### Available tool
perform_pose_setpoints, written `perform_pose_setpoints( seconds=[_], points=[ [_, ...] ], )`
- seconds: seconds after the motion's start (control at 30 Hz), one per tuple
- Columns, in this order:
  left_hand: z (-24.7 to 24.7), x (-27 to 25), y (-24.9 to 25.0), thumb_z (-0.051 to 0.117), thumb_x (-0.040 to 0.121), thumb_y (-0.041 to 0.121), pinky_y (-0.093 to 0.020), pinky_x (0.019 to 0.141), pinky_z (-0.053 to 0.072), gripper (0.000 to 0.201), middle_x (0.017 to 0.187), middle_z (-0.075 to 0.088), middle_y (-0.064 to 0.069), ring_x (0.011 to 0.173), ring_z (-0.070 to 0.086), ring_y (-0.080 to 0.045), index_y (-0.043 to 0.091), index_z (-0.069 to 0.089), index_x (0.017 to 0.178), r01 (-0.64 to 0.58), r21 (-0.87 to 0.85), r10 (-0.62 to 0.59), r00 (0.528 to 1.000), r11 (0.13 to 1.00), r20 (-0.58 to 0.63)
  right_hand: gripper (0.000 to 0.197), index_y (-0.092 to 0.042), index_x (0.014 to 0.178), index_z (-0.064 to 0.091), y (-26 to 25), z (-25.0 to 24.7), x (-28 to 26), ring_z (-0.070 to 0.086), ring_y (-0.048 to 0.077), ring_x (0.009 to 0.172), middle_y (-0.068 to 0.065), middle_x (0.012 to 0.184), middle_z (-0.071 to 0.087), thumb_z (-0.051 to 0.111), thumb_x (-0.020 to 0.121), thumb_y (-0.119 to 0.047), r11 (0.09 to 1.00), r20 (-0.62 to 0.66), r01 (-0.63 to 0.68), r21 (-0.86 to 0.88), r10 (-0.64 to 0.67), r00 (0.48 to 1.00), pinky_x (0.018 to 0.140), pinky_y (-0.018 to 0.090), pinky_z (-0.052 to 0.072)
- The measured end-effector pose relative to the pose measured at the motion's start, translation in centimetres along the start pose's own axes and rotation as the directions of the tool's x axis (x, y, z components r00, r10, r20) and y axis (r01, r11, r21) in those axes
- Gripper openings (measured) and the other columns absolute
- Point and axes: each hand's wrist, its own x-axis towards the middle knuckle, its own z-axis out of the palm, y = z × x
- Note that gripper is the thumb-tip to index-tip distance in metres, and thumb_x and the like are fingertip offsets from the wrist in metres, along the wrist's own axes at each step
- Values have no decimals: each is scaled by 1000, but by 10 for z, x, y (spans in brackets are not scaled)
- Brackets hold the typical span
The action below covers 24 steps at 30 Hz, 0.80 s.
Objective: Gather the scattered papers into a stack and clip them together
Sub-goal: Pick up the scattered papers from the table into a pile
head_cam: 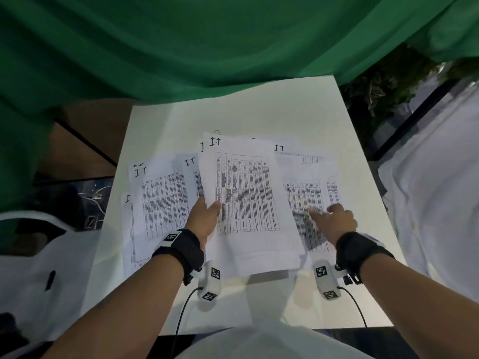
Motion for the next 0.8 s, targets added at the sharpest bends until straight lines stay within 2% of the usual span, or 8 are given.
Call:
perform_pose_setpoints(
  seconds=[0.1, 0.23, 0.3, 0.37, 0.47, 0.6, 0.73, 0.8],
  points=[
    [0, -2, 1, 54, 108, 27, -39, 118, 35, 48, 151, 58, 5, 140, 51, -19, 24, 48, 155, -15, 6, 15, 999, 1000, -41, 98, -11, 146, 44, 22, 9, 9, 50, 41, 128, 22, 139, 52, 72, 77, -75, 966, -40, -31, -258, 21, 999, 107, 47, 41],
    [-1, -8, 3, 52, 110, 23, -32, 109, 37, 42, 144, 62, 4, 134, 54, -19, 23, 51, 152, -16, 6, 17, 995, 1000, -96, 96, -12, 144, 41, 37, 19, 9, 49, 42, 125, 21, 137, 46, 86, 73, -59, 954, -32, -57, -296, 50, 998, 103, 46, 44],
    [-3, -9, 3, 52, 109, 24, -34, 111, 37, 42, 145, 61, 4, 135, 54, -20, 23, 51, 152, -8, 15, 10, 994, 1000, -109, 88, -11, 142, 42, 37, 19, 9, 52, 45, 122, 22, 137, 44, 90, 76, -44, 973, -26, -61, -225, 56, 998, 100, 47, 47],
    [-5, -10, 3, 53, 109, 25, -38, 116, 36, 43, 146, 60, 3, 136, 53, -21, 22, 50, 152, 4, 17, -2, 992, 1000, -129, 76, -8, 139, 41, 36, 15, 10, 59, 46, 112, 24, 136, 45, 88, 81, -24, 993, 9, -59, -104, 60, 998, 89, 46, 52],
    [-5, -11, 3, 54, 109, 25, -37, 114, 38, 40, 142, 62, 4, 133, 55, -21, 22, 53, 149, 6, 10, -5, 987, 1000, -161, 52, -6, 131, 41, 39, 6, 17, 62, 38, 89, 23, 120, 63, 70, 88, -2, 1000, 43, -18, -6, 18, 999, 76, 43, 57],
    [-5, -12, 4, 52, 109, 22, -31, 100, 38, 29, 129, 64, 4, 119, 58, -20, 29, 55, 138, -10, 2, 10, 979, 1000, -204, 30, -9, 124, 57, 35, -17, 19, 62, 32, 90, 16, 115, 72, 63, 95, -10, 992, 48, 107, 60, -110, 993, 79, 36, 50],
    [-7, -12, 2, 51, 109, 22, -34, 101, 41, 38, 134, 62, 2, 122, 58, -23, 21, 53, 147, 6, 26, 0, 969, 1000, -248, 6, -15, 106, 65, 19, -60, 19, 63, 26, 84, 11, 104, 72, 64, 100, -16, 952, 26, 237, 193, -246, 969, 71, 31, 44],
    [-6, -12, 3, 50, 110, 23, -35, 105, 41, 39, 133, 61, 3, 129, 58, -27, 18, 53, 148, 15, 35, -5, 963, 999, -268, 4, -18, 103, 68, 11, -84, 26, 69, 29, 88, 6, 97, 75, 67, 99, -17, 914, -31, 273, 299, -276, 961, 74, 32, 47]
  ],
)
